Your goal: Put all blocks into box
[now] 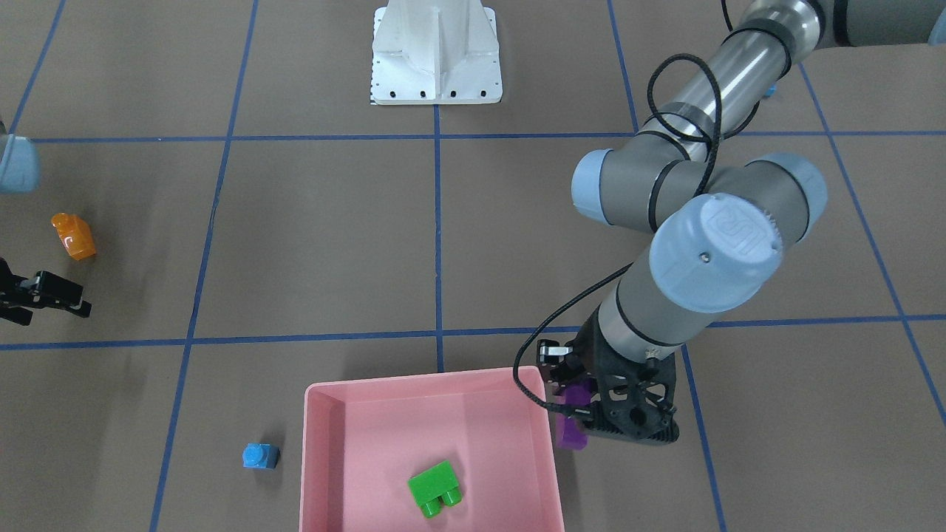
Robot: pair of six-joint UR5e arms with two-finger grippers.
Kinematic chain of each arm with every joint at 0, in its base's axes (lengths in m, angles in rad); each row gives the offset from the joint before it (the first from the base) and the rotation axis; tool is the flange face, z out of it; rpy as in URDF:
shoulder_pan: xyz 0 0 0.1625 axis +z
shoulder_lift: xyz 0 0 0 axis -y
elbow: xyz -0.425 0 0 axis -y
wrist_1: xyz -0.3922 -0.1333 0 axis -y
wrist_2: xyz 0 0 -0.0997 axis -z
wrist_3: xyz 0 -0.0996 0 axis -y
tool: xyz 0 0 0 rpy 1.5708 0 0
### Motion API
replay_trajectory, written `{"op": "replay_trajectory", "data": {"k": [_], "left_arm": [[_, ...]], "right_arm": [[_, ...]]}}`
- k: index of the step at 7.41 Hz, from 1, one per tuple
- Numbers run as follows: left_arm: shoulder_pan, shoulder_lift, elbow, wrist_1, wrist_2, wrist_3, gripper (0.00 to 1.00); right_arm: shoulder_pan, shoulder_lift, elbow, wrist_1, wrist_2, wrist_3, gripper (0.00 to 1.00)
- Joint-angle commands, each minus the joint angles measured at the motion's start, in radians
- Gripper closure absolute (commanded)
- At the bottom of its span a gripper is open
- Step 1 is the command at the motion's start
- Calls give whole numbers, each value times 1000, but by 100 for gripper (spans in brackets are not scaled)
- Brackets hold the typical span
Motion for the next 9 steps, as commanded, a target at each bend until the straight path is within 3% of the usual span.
{"op": "replay_trajectory", "data": {"k": [1, 3, 4, 5, 6, 7, 8, 9], "left_arm": [[67, -150, 216, -103, 176, -95, 100], [92, -182, 275, -149, 234, -125, 100], [100, -183, 291, -177, 258, -131, 51], [100, -183, 291, -179, 260, -132, 9], [100, -185, 289, -182, 260, -132, 1], [100, -185, 288, -182, 260, -140, 1], [100, -185, 288, -182, 262, -146, 1], [100, -186, 288, -182, 262, -149, 1]], "right_arm": [[-43, -99, 58, 0, 7, -58, 0], [-97, -152, 89, 2, -1, -74, 0], [-108, -182, 100, 2, -3, -109, 0], [-126, -209, 117, 2, -6, -119, 0], [-166, -232, 136, 2, -10, -122, 0], [-183, -255, 143, 2, -15, -139, 0], [-201, -265, 143, 0, -39, -147, 15], [-200, -268, 143, 0, -39, -148, 85]]}}
